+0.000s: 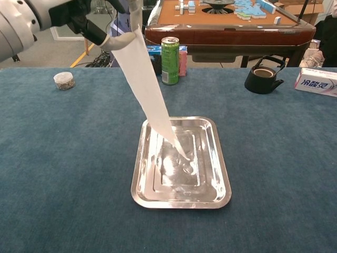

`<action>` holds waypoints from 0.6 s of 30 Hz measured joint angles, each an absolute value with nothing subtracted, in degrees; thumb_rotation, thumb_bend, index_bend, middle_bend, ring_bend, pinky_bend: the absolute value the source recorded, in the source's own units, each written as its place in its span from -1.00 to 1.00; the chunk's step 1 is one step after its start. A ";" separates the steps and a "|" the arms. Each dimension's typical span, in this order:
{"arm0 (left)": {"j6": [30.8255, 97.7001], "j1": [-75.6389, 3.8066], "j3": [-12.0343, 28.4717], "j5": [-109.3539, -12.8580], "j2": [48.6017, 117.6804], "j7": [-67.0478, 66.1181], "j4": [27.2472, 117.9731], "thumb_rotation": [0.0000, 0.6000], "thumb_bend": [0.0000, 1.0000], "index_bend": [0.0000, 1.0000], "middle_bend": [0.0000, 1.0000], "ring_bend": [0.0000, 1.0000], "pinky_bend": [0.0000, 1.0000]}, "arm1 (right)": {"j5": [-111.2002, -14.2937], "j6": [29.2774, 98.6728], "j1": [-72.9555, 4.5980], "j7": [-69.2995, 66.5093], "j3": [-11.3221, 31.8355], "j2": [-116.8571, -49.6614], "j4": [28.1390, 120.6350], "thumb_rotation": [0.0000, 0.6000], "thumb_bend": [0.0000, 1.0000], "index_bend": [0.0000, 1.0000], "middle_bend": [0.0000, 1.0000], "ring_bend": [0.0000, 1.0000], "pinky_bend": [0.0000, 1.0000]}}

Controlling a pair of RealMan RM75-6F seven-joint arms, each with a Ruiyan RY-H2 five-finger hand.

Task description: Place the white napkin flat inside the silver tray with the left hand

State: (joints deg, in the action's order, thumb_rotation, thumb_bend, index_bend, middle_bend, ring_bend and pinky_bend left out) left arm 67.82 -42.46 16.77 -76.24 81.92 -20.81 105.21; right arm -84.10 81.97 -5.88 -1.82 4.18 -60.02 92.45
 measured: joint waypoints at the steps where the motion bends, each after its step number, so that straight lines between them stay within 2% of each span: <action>1: 67.86 -42.35 16.49 -76.08 82.15 -20.60 104.85 1.00 0.04 0.22 -1.00 -1.00 -0.61 | -84.13 82.04 -5.85 -1.84 4.18 -60.01 92.45 1.00 -0.86 -0.48 -0.51 -0.66 -0.47; 10: 69.87 -39.86 11.32 -77.18 85.56 -19.83 100.58 1.00 0.04 0.22 -1.00 -1.00 -0.61 | -84.35 82.00 -5.89 -1.51 4.11 -60.08 92.55 1.00 -0.86 -0.48 -0.51 -0.66 -0.47; 18: 72.80 -37.35 8.56 -78.19 86.29 -25.94 101.52 1.00 0.04 0.23 -1.00 -1.00 -0.61 | -84.29 81.93 -5.94 -1.21 4.14 -60.13 92.66 1.00 -0.86 -0.48 -0.51 -0.66 -0.47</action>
